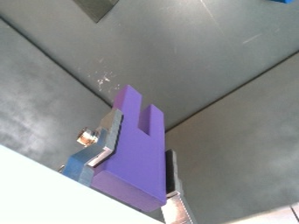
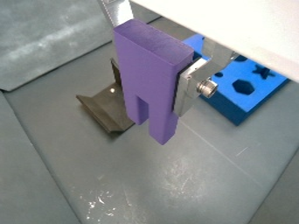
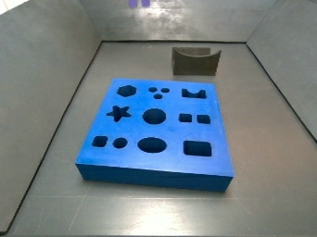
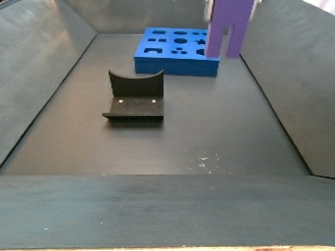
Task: Pick up the double-square object. Move up. Rotate the double-square object. Place the double-square object on the fixture. Regrasp the double-square object. Move to above the board. Insert the double-square object.
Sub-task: Move to above the board.
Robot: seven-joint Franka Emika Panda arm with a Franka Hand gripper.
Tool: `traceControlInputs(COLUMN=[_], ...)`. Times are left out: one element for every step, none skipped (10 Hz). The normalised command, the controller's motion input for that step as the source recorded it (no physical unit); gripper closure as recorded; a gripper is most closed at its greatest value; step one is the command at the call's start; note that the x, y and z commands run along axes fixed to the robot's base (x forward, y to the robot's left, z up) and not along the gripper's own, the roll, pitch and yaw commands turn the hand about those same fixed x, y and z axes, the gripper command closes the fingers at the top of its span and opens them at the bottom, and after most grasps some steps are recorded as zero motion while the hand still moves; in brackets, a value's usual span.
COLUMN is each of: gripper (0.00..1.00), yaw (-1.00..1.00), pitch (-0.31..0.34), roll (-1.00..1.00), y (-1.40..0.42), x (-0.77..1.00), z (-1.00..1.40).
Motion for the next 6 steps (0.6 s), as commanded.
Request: traceControlInputs(gripper=[1.00, 1.00, 1.00, 1.00, 1.00, 1.00], yaw=[-0.36, -0.33, -0.16, -0.08, -0.04, -0.02], pitch=[0.333, 0.314, 0.259, 0.182, 0.122, 0.110], roll=[-0.08, -0.06, 0.00, -0.01, -0.01, -0.02], y=[-1.00, -1.00, -1.00, -1.00, -1.00, -1.00], x=[0.16, 0.16, 0.17, 0.17, 0.17, 0.17], z=[0.31, 0.28, 0.29, 0.29, 0.29, 0.29])
